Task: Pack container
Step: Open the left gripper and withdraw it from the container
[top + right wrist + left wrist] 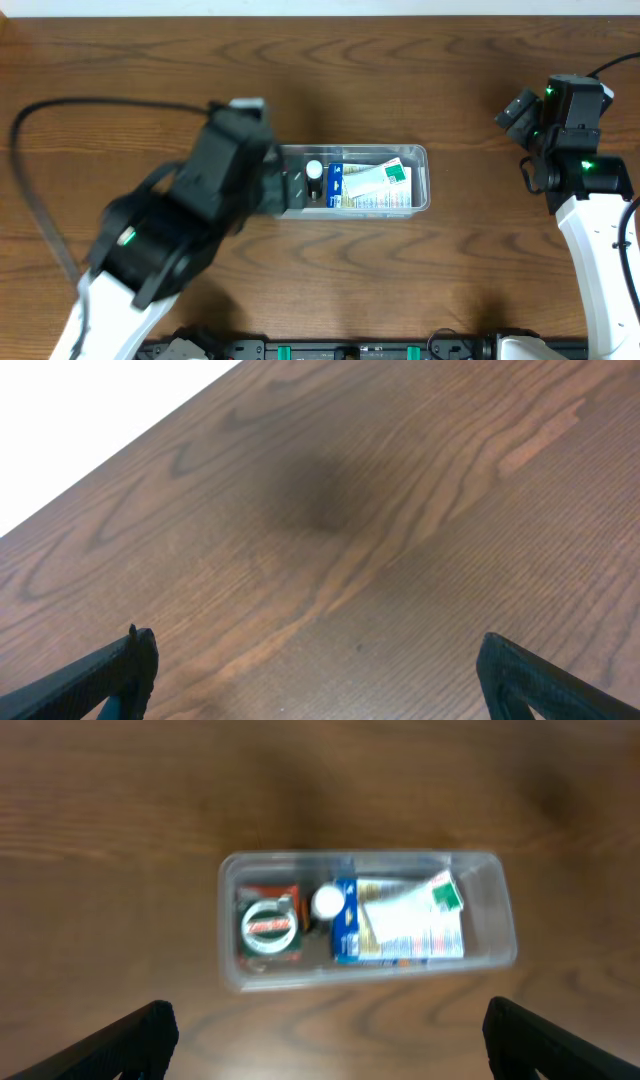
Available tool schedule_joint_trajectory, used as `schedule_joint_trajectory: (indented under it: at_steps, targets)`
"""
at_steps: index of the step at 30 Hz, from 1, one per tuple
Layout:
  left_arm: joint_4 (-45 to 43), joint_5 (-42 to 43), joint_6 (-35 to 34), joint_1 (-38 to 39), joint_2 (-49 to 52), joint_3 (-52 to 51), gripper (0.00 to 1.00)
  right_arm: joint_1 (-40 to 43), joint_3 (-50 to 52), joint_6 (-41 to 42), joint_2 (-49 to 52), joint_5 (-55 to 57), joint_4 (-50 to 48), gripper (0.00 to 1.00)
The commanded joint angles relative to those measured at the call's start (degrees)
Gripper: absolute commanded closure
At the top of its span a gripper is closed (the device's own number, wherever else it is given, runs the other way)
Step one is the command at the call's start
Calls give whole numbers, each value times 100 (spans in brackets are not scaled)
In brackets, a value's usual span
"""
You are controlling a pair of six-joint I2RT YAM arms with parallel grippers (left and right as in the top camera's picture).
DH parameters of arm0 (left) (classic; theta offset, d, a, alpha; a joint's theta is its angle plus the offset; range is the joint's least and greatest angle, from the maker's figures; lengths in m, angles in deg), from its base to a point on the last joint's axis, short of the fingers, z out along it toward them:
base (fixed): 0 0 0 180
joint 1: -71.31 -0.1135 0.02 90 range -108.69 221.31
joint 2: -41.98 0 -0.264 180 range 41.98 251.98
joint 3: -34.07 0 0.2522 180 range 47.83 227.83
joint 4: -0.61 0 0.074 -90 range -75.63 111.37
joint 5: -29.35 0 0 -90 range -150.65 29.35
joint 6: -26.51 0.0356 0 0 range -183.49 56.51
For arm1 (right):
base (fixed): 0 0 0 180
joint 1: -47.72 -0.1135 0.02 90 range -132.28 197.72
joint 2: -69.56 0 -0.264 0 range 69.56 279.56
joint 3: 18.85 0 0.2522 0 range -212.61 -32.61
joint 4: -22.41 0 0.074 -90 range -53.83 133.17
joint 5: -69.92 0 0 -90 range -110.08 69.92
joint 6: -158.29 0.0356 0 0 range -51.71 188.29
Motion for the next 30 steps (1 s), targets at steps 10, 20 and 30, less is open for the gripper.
schedule_joint_trajectory:
  at_steps: [10, 20, 30]
  targets:
    - [1668, -898, 262, -2, -1611, -140, 2, 70, -48, 74, 9, 35, 7, 1]
    - [-927, -1217, 734, -1534, -3126, -2446, 2, 70, -48, 74, 9, 35, 7, 1]
    - [-4638, -662, 1051, -3010, -4621, -5783, 2, 70, -48, 74, 9, 35, 4, 1]
